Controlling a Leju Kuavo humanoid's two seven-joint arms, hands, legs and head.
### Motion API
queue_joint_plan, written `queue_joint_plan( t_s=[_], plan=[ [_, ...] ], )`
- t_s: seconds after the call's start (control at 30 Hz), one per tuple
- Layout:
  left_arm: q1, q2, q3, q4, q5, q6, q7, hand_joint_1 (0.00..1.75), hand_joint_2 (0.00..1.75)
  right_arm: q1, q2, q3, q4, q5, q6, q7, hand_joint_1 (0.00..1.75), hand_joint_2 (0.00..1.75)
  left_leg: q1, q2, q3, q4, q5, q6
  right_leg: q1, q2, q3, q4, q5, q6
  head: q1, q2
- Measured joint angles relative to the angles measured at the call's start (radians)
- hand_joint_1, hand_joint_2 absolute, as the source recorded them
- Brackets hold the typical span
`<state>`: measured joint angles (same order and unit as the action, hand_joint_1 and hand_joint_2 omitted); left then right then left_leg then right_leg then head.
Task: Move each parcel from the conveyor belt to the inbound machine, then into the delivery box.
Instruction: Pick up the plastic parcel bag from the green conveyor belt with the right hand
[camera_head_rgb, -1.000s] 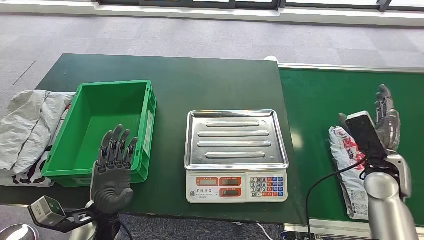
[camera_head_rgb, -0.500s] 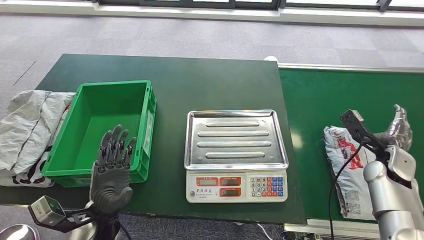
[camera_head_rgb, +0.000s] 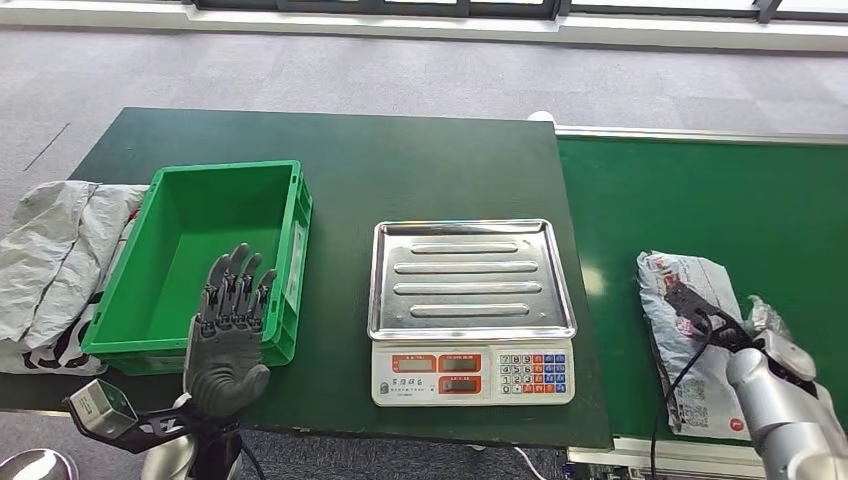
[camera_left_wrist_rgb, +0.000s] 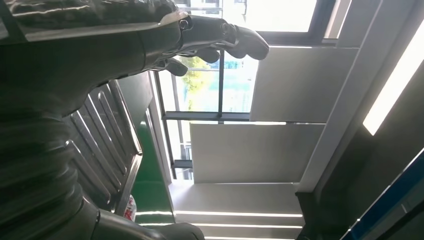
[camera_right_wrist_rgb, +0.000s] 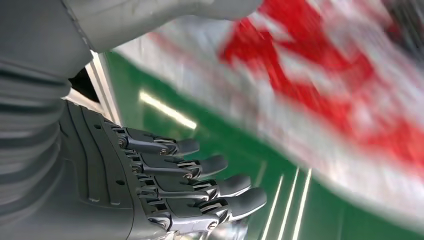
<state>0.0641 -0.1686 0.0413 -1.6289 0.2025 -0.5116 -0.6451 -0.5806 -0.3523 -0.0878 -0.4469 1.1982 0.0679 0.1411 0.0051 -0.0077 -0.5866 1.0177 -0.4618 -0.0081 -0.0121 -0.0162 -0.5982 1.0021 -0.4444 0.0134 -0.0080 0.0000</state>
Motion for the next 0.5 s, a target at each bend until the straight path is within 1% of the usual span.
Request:
queue_joint_plan(
  t_s=[0.03, 0.07, 0.1, 0.23, 0.5],
  plan=[
    [-0.003, 0.0, -0.001, 0.003, -0.002, 0.005, 0.002, 0.0, 1.75, 0.017, 0.0, 0.003, 0.006, -0.004, 0.024, -0.008, 1.17, 1.75, 0.0, 0.0, 0.0, 0.0, 0.0, 0.0, 0.0, 0.0, 0.0, 0.0, 0.0, 0.0, 0.0, 0.0],
    [-0.005, 0.0, -0.002, 0.006, -0.004, 0.01, 0.005, 0.0, 1.75, 0.034, -0.001, 0.007, 0.01, -0.009, 0.045, -0.016, 1.57, 1.75, 0.0, 0.0, 0.0, 0.0, 0.0, 0.0, 0.0, 0.0, 0.0, 0.0, 0.0, 0.0, 0.0, 0.0],
    [-0.008, 0.0, -0.003, 0.007, -0.004, 0.015, 0.009, 0.0, 1.75, 0.049, -0.001, 0.011, 0.012, -0.014, 0.062, -0.025, 1.75, 1.75, 0.0, 0.0, 0.0, 0.0, 0.0, 0.0, 0.0, 0.0, 0.0, 0.0, 0.0, 0.0, 0.0, 0.0],
    [-0.015, 0.0, -0.009, 0.007, -0.003, 0.03, 0.031, 0.0, 1.75, 0.085, -0.008, 0.019, 0.013, -0.041, 0.1, -0.053, 1.75, 1.75, 0.0, 0.0, 0.001, 0.0, 0.0, 0.0, 0.0, 0.001, 0.001, 0.0, 0.0, 0.0, 0.0, 0.0],
    [-0.015, 0.001, -0.019, 0.005, -0.002, 0.058, 0.044, 0.0, 1.75, 0.114, -0.036, 0.032, 0.003, -0.091, 0.137, -0.063, 1.75, 1.75, 0.001, 0.001, 0.006, 0.0, -0.001, 0.0, 0.001, 0.001, 0.006, -0.001, -0.001, 0.0, 0.0, 0.0]
  ],
)
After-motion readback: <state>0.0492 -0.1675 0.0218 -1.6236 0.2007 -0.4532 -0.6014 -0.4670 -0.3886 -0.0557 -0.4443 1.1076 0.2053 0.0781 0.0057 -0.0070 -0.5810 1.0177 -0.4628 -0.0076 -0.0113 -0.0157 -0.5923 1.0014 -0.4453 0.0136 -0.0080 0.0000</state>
